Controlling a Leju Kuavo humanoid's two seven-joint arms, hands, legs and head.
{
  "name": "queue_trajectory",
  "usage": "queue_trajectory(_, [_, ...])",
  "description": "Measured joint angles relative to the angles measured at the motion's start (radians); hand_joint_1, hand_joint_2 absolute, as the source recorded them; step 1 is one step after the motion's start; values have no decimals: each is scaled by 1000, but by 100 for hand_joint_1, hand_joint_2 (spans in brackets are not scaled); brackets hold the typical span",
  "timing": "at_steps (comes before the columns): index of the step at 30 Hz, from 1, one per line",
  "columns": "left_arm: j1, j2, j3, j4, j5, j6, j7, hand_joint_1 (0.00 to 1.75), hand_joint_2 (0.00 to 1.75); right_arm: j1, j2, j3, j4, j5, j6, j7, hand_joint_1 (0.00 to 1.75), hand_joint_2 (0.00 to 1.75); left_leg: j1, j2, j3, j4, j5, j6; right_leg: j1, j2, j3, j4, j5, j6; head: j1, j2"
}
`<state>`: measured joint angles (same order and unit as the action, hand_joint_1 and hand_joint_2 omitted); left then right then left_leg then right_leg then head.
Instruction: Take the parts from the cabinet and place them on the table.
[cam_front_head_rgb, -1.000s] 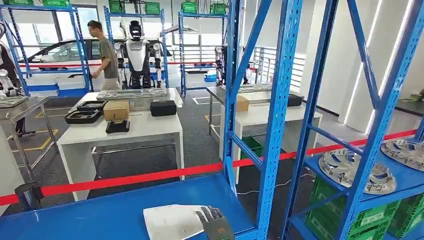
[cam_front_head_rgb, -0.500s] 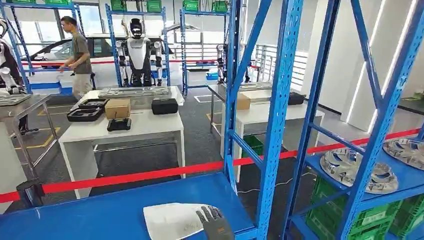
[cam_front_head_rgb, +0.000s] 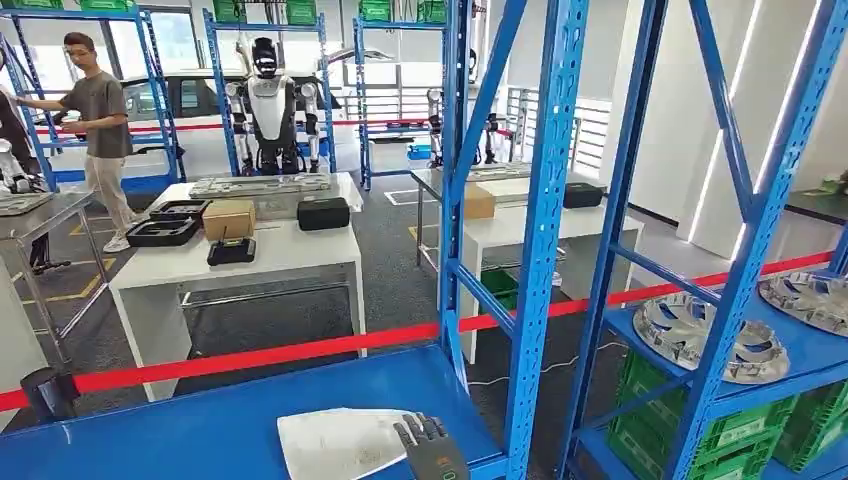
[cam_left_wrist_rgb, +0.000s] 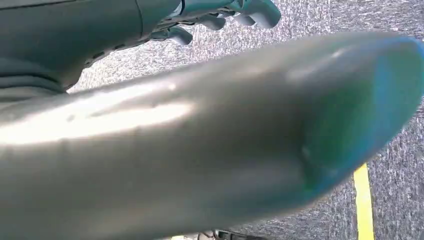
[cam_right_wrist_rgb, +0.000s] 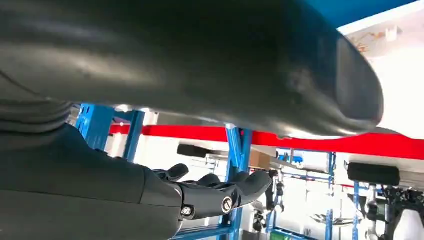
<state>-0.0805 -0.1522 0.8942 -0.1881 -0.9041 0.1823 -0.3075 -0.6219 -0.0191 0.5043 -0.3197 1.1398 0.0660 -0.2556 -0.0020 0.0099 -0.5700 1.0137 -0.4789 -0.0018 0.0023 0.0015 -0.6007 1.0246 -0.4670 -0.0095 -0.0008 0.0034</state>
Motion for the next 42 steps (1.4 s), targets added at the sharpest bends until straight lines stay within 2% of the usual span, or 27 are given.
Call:
queue_trajectory(3, [0, 0, 5, 0, 3, -1, -5, 0, 0, 0, 0, 0, 0, -1, 0, 2, 0, 0, -2, 0, -1, 2, -1, 1, -1, 0, 1, -1, 1, 1, 0, 0])
queue_trajectory(4, [0, 2, 6, 0, 3, -1, -4, 0, 0, 0, 0, 0, 0, -2, 0, 2, 0, 0, -8, -2, -4, 5, -3, 14, -8, -2, 3, -9, 7, 12, -1, 0])
queue_trajectory(7, [1, -3, 6, 0, 3, -1, -3, 0, 0, -2, -1, 0, 0, -5, -1, 2, 0, 0, 5, 3, 19, -37, 21, 25, -2, 0, 4, -3, -1, 22, -1, 0])
queue_trajectory(8, [0, -3, 6, 0, 3, -1, -3, 0, 0, -4, -1, 0, 0, -4, -1, 2, 0, 0, 7, 5, 19, -40, 24, 29, -3, 1, -18, 42, -32, 25, 4, 0])
queue_trajectory(10, [0, -3, 6, 0, 3, -1, -3, 0, 0, 0, -1, 0, 0, -4, -2, 2, 0, 0, 8, 5, 18, -39, 22, 30, -10, 1, -96, 205, -110, 35, 5, 0])
queue_trajectory(11, [1, -3, 6, 0, 3, -1, -3, 0, 0, 6, -3, 0, 1, -4, -2, 2, 0, 0, 8, 5, 17, -38, 21, 29, -13, 1, -129, 274, -131, 39, 5, 0])
queue_trajectory(12, [2, -2, 6, 0, 3, -1, -2, 0, 0, 10, -4, 0, 1, -4, -2, 2, 0, 0, 9, 3, 17, -35, 20, 27, -17, 1, -140, 291, -124, 42, 5, 0])
queue_trajectory(14, [2, -3, 7, 0, 3, -1, -1, 0, 0, 11, -5, 0, 1, -4, -2, 2, 0, 0, 14, 1, 17, -27, 14, 18, -25, 0, -93, 194, -57, 49, 5, 0])
queue_trajectory(15, [2, -3, 7, 0, 3, -1, -1, 0, 0, 8, -5, 0, 1, -4, -2, 2, 0, 0, 18, 1, 17, -17, 6, 10, -29, -2, -41, 94, -8, 53, 5, 0])
queue_trajectory(16, [2, -3, 8, 0, 3, -1, -1, 0, 0, 5, -5, 0, 1, -4, -2, 2, 0, 0, 20, 1, 14, -4, -4, -1, -33, -6, -4, 13, 7, 56, 6, 0])
queue_trajectory(17, [0, 0, 8, -1, 3, -1, -2, 0, 0, 2, -3, 1, 1, -4, -2, 1, 0, 0, 14, 0, 5, 2, -15, -10, -22, -2, 1, 10, -17, 48, 5, 0])
queue_trajectory(18, [-1, 0, 9, 0, 3, -1, -2, 0, 0, 3, -3, 1, 0, -5, -4, 1, 0, 0, 15, 0, 0, 3, -22, -16, -24, 2, -1, 11, -18, 28, 3, 0])
queue_trajectory(20, [1, -1, 9, 0, 2, -2, 0, 0, 0, 6, -6, 1, 1, -6, -6, 2, 0, 0, 18, 1, 9, -4, -26, -26, -15, 3, 0, 12, -27, 13, -1, 0])
queue_trajectory(22, [0, -1, 10, -1, 0, -1, -1, 0, 0, 7, -6, 1, 0, -7, -9, 1, 0, 0, 22, 5, 15, 7, -34, -37, -23, 5, 16, 4, -24, -7, 2, 0])
queue_trajectory(24, [-2, -2, 10, 0, -3, -1, -3, 0, 0, 6, -7, 1, 0, -9, -10, 1, 0, 0, 21, 0, -51, 129, -84, -43, -22, 5, 33, 4, -36, -21, -3, 0])
queue_trajectory(26, [0, 0, 10, 0, -6, -1, -2, 0, 0, 11, -6, 1, 0, -10, -11, 0, 0, 0, 20, -3, -156, 294, -130, -44, -19, 4, 49, 4, -53, -25, -6, 0])
queue_trajectory(27, [3, 0, 10, 0, -7, -1, 0, 0, 0, 15, -6, 1, 0, -12, -11, 1, 0, 0, 20, -3, -192, 330, -120, -43, -19, 6, 59, 4, -62, -24, -5, 0])
queue_trajectory(28, [5, 0, 10, 0, -8, -1, 0, 0, 0, 19, -6, 1, 0, -16, -12, 1, 0, 0, 20, -4, -200, 308, -79, -40, -19, 9, 73, 4, -73, -22, -5, 0])
queue_trajectory(29, [6, 0, 10, 0, -9, -1, 0, 0, 0, 20, -6, 1, 0, -17, -13, 2, 0, 0, 20, -5, -185, 252, -28, -37, -19, 12, 88, 4, -83, -20, -5, 0])
queue_trajectory(31, [6, 0, 10, -1, -11, -1, 0, 0, 0, 19, -6, 1, 0, -18, -16, 3, 0, 0, 20, -6, -121, 67, 98, -26, -20, 14, 122, 3, -109, -11, -6, 0])
queue_trajectory(33, [6, 2, 10, 1, -12, -2, 1, 0, 0, 22, -6, 1, 0, -18, -20, 4, 0, 0, 10, -10, -93, 23, 70, -18, -15, 18, 121, -4, -122, 4, -7, -2])
queue_trajectory(35, [6, 2, 10, 1, -12, -2, 2, 0, 0, 28, -6, 1, 0, -19, -24, 4, 0, 0, 9, -9, -92, 19, 63, -8, -19, 18, 134, -15, -111, 18, -6, 0])
queue_trajectory(36, [7, 2, 10, 1, -12, -2, 3, 0, 0, 29, -6, 1, 0, -19, -25, 4, 0, 0, 9, -9, -84, 11, 58, -1, -19, 18, 126, 4, -93, 24, -3, 0])
queue_trajectory(38, [7, 2, 10, 1, -12, -2, 2, 0, 0, 27, -7, 1, 0, -18, -27, 4, 0, 0, 13, -10, -50, -10, 48, 17, -19, 9, 53, 126, -61, 28, 2, 0])
queue_trajectory(40, [6, 2, 10, 0, -12, -2, 1, 0, 0, 29, -7, 1, 0, -12, -27, 1, 0, 0, 11, -12, -29, -15, 30, 24, -17, 7, -34, 240, -116, 30, 5, 0])
queue_trajectory(41, [7, 1, 10, 1, -12, -2, 1, 0, 0, 31, -7, 1, 0, -8, -29, -2, 0, 0, 9, -14, -17, -14, 19, 26, -16, 7, -73, 280, -161, 31, 5, 0])
queue_trajectory(42, [9, 1, 10, 1, -14, -2, 2, 0, 0, 31, -7, 1, 0, -7, -33, -12, 0, 0, 7, -16, -5, -13, 13, 27, -16, 7, -98, 295, -184, 33, 6, 0])
